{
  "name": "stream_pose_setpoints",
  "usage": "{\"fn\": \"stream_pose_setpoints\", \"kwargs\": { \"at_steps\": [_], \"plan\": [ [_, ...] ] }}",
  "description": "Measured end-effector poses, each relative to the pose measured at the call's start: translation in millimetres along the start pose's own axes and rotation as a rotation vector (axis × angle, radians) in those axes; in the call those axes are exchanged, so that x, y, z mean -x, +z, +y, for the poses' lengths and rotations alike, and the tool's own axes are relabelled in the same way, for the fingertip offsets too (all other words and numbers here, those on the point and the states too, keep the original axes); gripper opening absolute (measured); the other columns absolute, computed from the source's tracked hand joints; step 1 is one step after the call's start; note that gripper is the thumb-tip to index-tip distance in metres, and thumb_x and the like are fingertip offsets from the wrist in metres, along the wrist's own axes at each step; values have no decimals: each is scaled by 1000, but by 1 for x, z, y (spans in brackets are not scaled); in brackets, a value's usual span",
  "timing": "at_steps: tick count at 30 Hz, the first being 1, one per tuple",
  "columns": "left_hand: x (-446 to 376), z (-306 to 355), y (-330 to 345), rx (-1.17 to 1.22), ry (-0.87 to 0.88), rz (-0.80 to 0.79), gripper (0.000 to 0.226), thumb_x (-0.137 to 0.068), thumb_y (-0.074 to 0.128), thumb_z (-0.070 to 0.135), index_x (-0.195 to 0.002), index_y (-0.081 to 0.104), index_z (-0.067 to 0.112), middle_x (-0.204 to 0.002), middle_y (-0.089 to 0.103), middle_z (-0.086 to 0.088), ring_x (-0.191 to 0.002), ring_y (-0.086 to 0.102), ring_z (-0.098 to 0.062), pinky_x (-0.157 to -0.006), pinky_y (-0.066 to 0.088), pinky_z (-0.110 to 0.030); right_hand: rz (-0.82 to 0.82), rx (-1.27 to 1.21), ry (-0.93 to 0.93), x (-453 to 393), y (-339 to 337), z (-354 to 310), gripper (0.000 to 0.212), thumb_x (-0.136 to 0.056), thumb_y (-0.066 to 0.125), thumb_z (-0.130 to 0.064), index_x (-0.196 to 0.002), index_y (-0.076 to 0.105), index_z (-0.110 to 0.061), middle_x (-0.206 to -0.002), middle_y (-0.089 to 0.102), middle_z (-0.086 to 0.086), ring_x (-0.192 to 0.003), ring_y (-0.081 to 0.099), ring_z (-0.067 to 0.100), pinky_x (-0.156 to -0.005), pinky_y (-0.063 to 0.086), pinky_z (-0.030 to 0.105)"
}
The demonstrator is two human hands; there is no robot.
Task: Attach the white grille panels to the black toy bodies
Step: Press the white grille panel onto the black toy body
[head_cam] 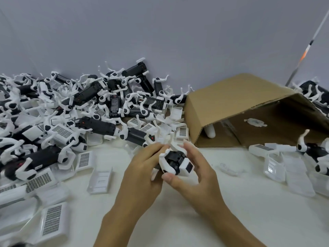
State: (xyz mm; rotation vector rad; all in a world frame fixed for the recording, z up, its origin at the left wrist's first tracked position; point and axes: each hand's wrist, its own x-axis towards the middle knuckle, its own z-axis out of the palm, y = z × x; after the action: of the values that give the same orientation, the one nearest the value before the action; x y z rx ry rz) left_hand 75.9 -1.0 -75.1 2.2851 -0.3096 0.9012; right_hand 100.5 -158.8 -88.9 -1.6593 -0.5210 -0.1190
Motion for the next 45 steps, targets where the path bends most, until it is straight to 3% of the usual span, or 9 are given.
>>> {"fn": "stream_pose_setpoints", "kwargs": {
  "at_steps": [3, 14, 18, 21, 24, 26, 30, 35, 45],
  "plan": [
    [2, -1, 5, -3, 24, -44, 56, -73, 62, -2, -128, 68, 8, -126, 54, 18, -115, 62, -16, -95, 53, -29, 71, 77, -59, 0, 2, -4, 58, -58, 84, -55, -109, 57, -66, -107, 69, -32, -105, 65, -7, -80, 46, 3],
    [8, 9, 18, -12, -24, -77, 79, -74, 73, 19, -147, 43, 23, -128, 49, 12, -122, 46, -8, -105, 31, -17, 209, 9, -36, 0, 1, -7, 42, -61, 82, -53, -99, 66, -45, -91, 73, -22, -82, 70, 0, -64, 50, 8],
    [8, 7, 30, -193, 5, 106, 87, -56, 94, 15, -122, 38, 19, -122, 40, -2, -112, 45, -27, -96, 31, -35, 288, 4, 58, -1, -1, -6, 47, -57, 75, -71, -81, 70, -30, -75, 73, -16, -69, 67, 0, -60, 46, 8],
    [6, 7, 26, 63, 0, 311, 71, -63, 93, 7, -108, 40, 21, -105, 48, 3, -91, 55, -23, -78, 46, -30, 307, -81, 30, -2, 1, -9, 63, -72, 54, -86, -94, 72, -30, -88, 74, -17, -84, 67, 0, -72, 48, 11],
    [1, 18, 17, 441, -291, 409, 46, -73, 85, 27, -105, 56, 43, -102, 67, 17, -93, 65, -9, -79, 48, -14, 293, -91, 5, -1, 2, -9, 76, -77, 39, -92, -113, 66, -30, -109, 71, -17, -109, 65, 6, -88, 53, 26],
    [-5, 19, 12, 786, -523, 400, 18, -86, 74, 33, -103, 73, 29, -102, 76, 4, -95, 71, -14, -77, 54, -18, 259, -52, -12, 1, 1, -9, 74, -74, 47, -91, -118, 62, -33, -116, 66, -19, -116, 62, 7, -89, 54, 29],
    [-12, 24, 1, 1495, -947, 229, 46, -90, 54, 37, -104, 77, 0, -100, 75, -18, -83, 74, -24, -64, 60, -29, 72, 121, -249, 3, 3, -6, 66, -72, 79, -62, -127, 59, -32, -139, 51, -4, -136, 48, 16, -96, 48, 20],
    [-8, 35, 6, 1598, -1041, 105, 45, -90, 53, 39, -94, 80, 4, -86, 69, -12, -73, 70, -18, -63, 60, -26, 14, 116, -355, 3, 9, -1, 44, -70, 89, -19, -110, 75, -28, -133, 52, 3, -131, 53, 16, -100, 49, 26],
    [-7, 32, 9, 1697, -1027, 186, 47, -101, 45, 34, -95, 78, 1, -87, 66, -15, -76, 66, -21, -68, 60, -26, 88, 76, -394, 4, 16, -4, 34, -67, 88, -6, -92, 71, -22, -131, 55, 8, -126, 57, 13, -101, 43, 16]
  ]
}}
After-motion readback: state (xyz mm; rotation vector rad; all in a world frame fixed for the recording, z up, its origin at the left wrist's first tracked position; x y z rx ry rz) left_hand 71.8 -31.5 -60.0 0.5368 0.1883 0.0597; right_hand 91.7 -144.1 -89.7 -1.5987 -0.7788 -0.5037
